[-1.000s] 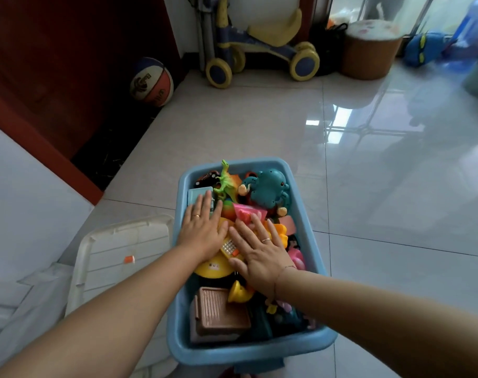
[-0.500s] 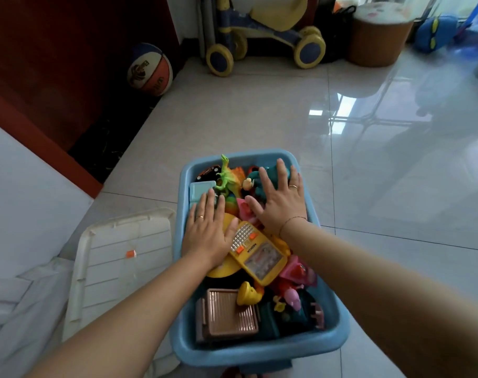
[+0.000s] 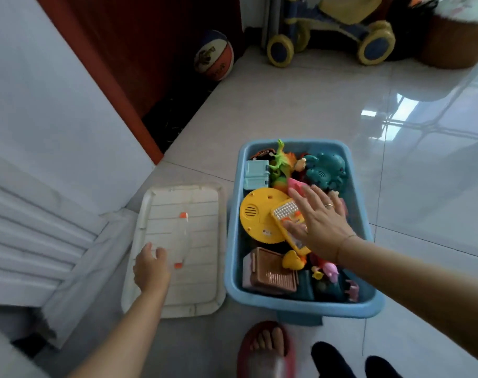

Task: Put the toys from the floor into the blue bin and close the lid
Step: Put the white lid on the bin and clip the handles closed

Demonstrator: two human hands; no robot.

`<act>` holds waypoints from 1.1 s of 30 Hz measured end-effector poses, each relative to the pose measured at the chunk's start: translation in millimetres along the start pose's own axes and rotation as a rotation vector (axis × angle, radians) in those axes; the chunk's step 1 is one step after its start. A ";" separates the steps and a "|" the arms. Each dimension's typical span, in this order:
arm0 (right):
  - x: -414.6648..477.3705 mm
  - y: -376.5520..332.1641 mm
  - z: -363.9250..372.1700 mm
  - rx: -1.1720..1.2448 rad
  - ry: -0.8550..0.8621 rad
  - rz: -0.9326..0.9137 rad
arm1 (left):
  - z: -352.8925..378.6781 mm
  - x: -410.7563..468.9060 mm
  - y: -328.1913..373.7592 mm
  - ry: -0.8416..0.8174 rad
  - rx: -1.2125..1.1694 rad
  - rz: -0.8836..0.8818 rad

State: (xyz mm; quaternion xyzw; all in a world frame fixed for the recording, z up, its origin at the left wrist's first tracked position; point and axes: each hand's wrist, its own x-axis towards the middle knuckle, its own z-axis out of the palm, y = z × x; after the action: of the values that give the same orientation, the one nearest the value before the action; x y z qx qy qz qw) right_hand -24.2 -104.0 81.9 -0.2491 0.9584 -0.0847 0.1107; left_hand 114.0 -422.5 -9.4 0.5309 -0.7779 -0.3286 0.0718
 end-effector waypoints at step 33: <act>-15.7 -97.2 29.2 0.091 -0.085 -0.034 | 27.7 70.5 -111.2 -0.246 -0.731 -0.657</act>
State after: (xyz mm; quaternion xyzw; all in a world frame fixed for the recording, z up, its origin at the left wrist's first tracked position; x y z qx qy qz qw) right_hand 41.1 -183.1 77.7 -0.2637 0.9435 -0.1193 0.1611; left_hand 157.9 -496.4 -112.8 0.6450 -0.4067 -0.6447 0.0535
